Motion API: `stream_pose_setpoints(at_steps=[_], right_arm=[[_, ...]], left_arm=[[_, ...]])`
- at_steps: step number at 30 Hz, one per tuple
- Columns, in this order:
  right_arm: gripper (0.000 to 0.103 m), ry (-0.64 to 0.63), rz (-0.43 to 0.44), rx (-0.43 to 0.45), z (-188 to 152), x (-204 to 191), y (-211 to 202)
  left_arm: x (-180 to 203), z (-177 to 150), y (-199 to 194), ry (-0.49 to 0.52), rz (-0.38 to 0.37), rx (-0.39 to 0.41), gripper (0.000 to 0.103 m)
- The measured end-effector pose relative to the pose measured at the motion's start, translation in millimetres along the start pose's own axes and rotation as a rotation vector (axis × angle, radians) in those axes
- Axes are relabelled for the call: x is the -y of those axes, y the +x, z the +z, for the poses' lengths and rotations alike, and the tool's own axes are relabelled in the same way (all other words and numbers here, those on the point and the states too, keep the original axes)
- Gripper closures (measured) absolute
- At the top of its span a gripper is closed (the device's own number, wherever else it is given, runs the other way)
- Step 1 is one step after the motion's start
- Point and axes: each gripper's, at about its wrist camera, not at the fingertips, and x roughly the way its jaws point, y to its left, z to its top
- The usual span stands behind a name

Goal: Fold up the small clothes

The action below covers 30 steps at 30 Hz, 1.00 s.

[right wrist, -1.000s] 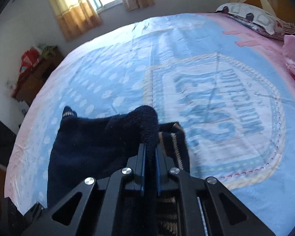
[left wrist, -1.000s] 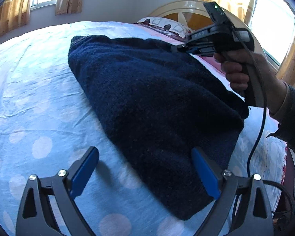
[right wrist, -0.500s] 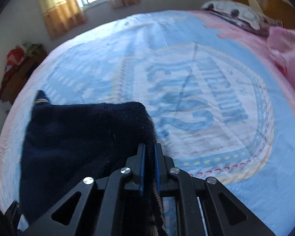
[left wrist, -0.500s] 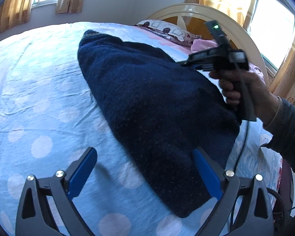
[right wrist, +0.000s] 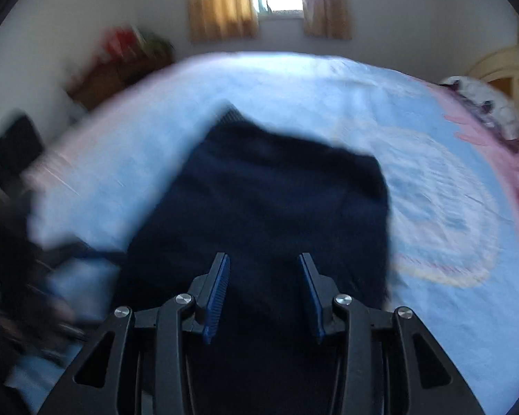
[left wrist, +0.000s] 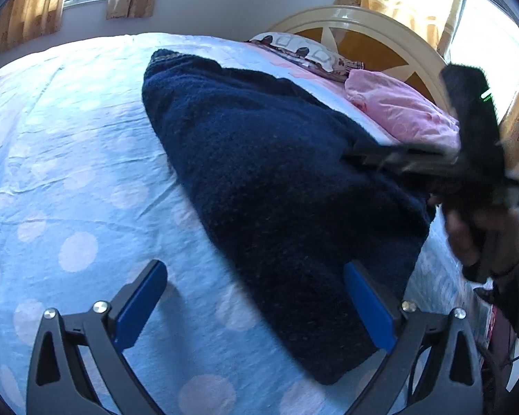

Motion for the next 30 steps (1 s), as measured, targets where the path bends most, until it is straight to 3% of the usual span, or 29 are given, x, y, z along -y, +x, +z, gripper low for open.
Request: stream_pose_setpoints(at_steps=[1, 3, 5, 8, 13, 17, 21, 27, 30], right_arm=[[0.062, 0.031, -0.018, -0.025, -5.5, 7.5, 9.5], [0.062, 0.124, 0.037, 0.012, -12.7, 27.1, 12.1], [0.062, 0.131, 0.044, 0.012, -11.9, 27.6, 10.4], [0.061, 0.103, 0.008, 0.025, -10.5, 15.8, 1.4], [0.06, 0.005, 0.05, 0.096, -23.0, -20.3, -30.2], [0.059, -0.051, -0.025, -0.006, -45.8, -33.7, -4.1], [0.058, -0.057, -0.031, 0.047, -58.9, -31.3, -4.7], [0.052, -0.022, 0.06, 0.024, -54.9, -17.0, -13.3], [0.039, 0.0, 0.125, 0.038, -52.6, -5.8, -28.2]], left_arm=[[-0.5, 0.9, 1.5, -0.002, -0.001, -0.004, 0.0], [-1.6, 0.5, 1.7, -0.006, -0.002, -0.008, 0.0], [-2.9, -0.7, 1.2, -0.011, -0.003, -0.013, 0.0], [-2.8, -1.4, 1.1, -0.012, 0.0, -0.014, 0.0], [-2.1, -1.5, 2.4, -0.01, 0.004, -0.016, 0.0], [0.1, -0.4, 6.2, 0.0, 0.016, -0.023, 0.0], [2.7, 2.2, 8.2, 0.006, 0.033, -0.032, 0.0], [12.3, 18.6, -5.2, 0.008, 0.054, -0.019, 0.0], [14.7, 30.9, -12.4, 0.035, 0.081, 0.015, 0.0]])
